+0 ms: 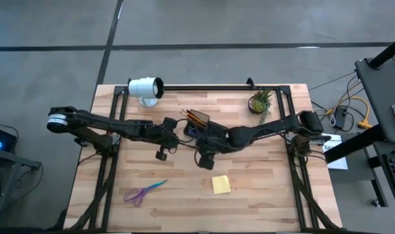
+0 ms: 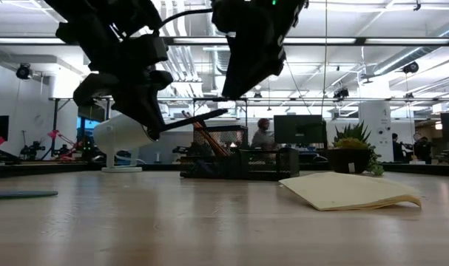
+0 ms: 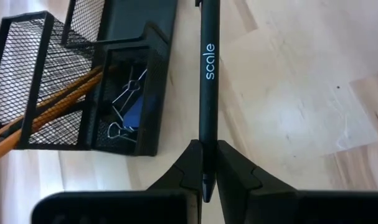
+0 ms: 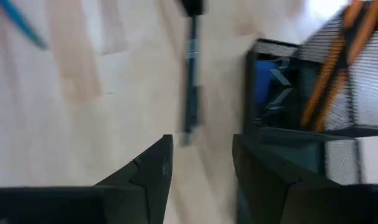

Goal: Pick and place office supplies into organizer
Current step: Put the black pen into the black desk organizer

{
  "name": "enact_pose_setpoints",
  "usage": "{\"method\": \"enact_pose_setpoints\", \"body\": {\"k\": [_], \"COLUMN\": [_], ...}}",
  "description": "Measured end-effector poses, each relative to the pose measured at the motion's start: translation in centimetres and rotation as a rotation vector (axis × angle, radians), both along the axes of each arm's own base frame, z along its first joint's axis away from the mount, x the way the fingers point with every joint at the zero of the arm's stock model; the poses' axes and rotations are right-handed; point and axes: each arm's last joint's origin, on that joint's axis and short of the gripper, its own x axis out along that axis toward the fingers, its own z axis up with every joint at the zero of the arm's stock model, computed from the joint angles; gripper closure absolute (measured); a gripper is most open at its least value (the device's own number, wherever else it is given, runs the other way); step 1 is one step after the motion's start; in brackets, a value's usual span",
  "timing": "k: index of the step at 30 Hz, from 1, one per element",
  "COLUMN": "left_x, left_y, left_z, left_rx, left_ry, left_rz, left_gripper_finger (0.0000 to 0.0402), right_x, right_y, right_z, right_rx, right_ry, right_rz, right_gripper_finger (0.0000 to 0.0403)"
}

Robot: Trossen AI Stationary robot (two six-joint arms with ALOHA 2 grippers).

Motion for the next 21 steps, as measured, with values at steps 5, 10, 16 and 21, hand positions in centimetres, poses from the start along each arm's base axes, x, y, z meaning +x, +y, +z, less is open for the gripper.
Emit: {"method": "enact_pose_setpoints", "body": {"k": [5, 10, 16, 21], "left_x": [0.0, 0.1, 0.3, 0.5], "left_y": [0.0, 0.0, 0.0, 0.0], "left_z": [0.0, 0.2, 0.4, 0.7], "left_rx": [-0.006, -0.011, -0.013, -0.013], "left_ry": [-0.002, -0.019, -0.051, -0.065], "left_rz": [-0.003, -0.003, -0.002, -0.003], "left_gripper_finger": [0.0394, 0.0394, 0.0394, 0.0394], "right_x": [-0.1, 0.0, 0.4, 0.3], "right_y": [-0.1, -0.1, 0.0, 0.0], "right_z": [-0.7, -0.9, -0.8, -1.2], "right_rx": [-0.025, -0.04, -0.041, -0.044], "right_ry": [0.017, 0.016, -0.017, -0.011], "right_rz": [-0.008, 0.017, 0.03, 0.033], "right_gripper_finger": [0.0248, 0.0248, 0.0248, 0.0248]}}
